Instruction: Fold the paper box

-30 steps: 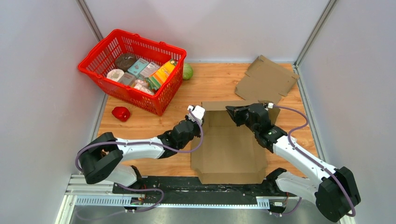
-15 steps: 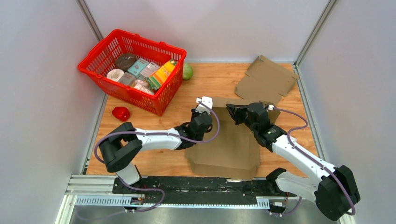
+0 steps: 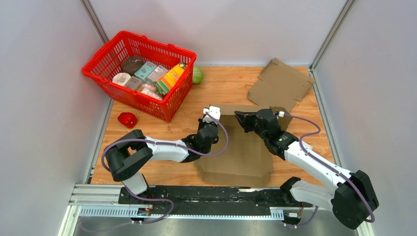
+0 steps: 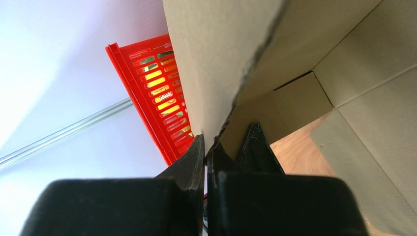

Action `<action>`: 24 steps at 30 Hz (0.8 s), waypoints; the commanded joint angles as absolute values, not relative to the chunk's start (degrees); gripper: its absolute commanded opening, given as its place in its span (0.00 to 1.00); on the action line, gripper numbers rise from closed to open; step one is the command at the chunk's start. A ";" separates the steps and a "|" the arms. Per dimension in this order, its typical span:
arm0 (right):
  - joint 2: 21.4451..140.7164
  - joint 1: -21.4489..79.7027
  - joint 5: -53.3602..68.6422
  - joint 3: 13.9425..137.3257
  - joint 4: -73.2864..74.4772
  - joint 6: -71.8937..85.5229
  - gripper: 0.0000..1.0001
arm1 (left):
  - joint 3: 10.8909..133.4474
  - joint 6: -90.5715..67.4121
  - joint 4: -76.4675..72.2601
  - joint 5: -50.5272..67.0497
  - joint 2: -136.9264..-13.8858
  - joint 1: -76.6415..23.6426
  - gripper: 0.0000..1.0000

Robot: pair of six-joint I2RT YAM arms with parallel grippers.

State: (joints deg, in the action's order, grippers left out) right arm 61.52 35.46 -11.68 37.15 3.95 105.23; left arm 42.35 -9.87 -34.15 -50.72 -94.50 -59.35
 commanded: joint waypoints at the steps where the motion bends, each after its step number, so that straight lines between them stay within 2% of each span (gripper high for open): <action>1: 61.17 36.83 -6.68 38.85 4.31 105.03 0.00 | 41.30 -5.01 -29.09 -47.28 -94.92 -58.10 0.14; 3: 61.35 36.83 -6.24 38.58 3.78 105.73 0.00 | 42.36 -6.41 -27.43 -49.73 -95.88 -58.10 0.22; 4: 61.26 36.83 -6.15 38.58 3.87 105.82 0.00 | 44.54 -7.03 -25.68 -51.05 -97.28 -58.10 0.22; 5: 61.09 36.83 -6.24 38.67 3.95 105.91 0.00 | 45.78 -7.38 -22.01 -52.72 -98.25 -58.10 0.19; 6: 60.74 36.83 -6.24 38.67 4.22 105.91 0.00 | 47.10 -8.51 -19.62 -56.91 -99.22 -58.10 0.06; 7: 60.47 36.83 -6.33 38.76 4.48 105.82 0.00 | 49.63 -9.48 -17.25 -59.56 -101.14 -58.10 0.01; 9: 60.12 36.83 -6.94 39.11 5.01 105.04 0.00 | 51.23 -12.29 -11.44 -65.10 -102.39 -58.10 0.00; 11: 60.03 36.83 -7.56 39.03 5.18 103.98 0.07 | 49.41 -11.78 -14.21 -62.94 -101.17 -58.10 0.00; 15: 59.59 36.83 -9.22 38.85 5.45 95.04 0.38 | 40.62 -8.53 -25.65 -50.30 -95.11 -58.10 0.00; 16: 58.98 36.83 -10.10 39.11 6.58 88.05 0.58 | 38.60 -8.26 -26.36 -49.23 -93.36 -58.10 0.00; 18: 58.45 36.22 -9.94 40.25 9.04 80.81 0.74 | 37.27 -7.48 -26.54 -47.65 -91.94 -58.10 0.00; 19: 56.27 35.69 -9.15 40.43 11.23 72.51 0.86 | 36.05 -7.30 -26.46 -47.55 -90.63 -58.10 0.00; 22: 52.48 35.51 -5.39 41.39 16.57 55.95 1.00 | 34.37 -7.82 -25.23 -48.77 -88.17 -58.10 0.00; 24: 48.70 35.51 -4.14 43.67 23.17 41.79 1.00 | 33.06 -8.17 -23.73 -48.87 -86.93 -58.01 0.00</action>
